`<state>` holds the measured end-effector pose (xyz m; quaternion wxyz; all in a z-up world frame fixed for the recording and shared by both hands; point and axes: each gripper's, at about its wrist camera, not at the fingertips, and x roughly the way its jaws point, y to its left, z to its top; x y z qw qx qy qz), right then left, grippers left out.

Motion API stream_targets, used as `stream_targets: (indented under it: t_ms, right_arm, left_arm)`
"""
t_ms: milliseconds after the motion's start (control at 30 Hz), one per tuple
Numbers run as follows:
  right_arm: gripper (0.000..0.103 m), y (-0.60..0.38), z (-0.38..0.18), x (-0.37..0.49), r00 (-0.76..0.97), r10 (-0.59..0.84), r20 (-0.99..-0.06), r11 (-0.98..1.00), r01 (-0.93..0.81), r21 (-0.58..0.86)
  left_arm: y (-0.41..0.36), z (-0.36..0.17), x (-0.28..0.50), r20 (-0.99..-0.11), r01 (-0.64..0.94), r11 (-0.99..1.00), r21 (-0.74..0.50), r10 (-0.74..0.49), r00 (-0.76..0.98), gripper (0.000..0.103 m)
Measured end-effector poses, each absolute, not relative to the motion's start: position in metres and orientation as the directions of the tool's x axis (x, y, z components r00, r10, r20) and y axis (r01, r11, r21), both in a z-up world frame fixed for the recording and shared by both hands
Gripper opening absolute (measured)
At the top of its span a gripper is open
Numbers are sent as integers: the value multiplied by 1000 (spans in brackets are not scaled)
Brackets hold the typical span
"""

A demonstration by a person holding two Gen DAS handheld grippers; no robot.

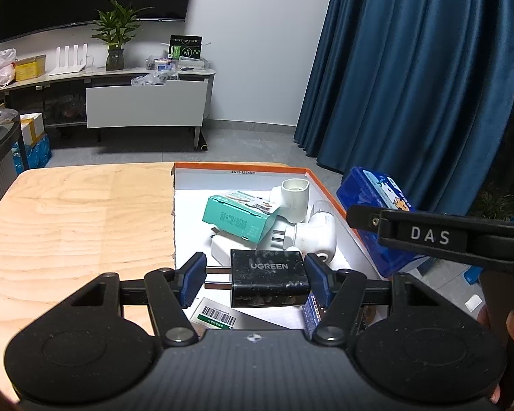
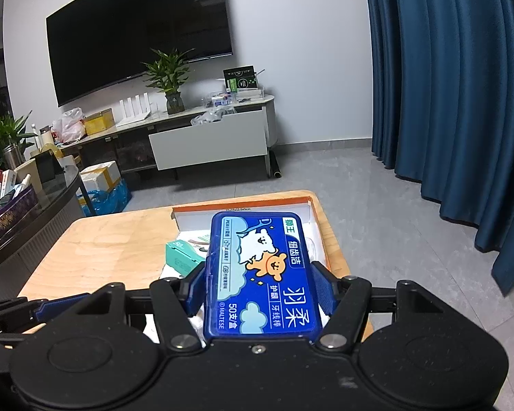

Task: Organize rigid objects
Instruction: 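Lower the charger into the box with the left tool while the right tool lowers the blue tin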

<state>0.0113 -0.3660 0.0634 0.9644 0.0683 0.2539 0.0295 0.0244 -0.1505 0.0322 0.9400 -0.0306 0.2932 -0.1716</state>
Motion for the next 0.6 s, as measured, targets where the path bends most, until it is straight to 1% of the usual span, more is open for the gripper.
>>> stream_targets:
  t_ms: [600]
  right_arm:
    - [75,-362,53,39,843,92,-529,991,-26,132]
  left_arm:
    - [-156,22,34,-555,322,934,-156,-352,754,63]
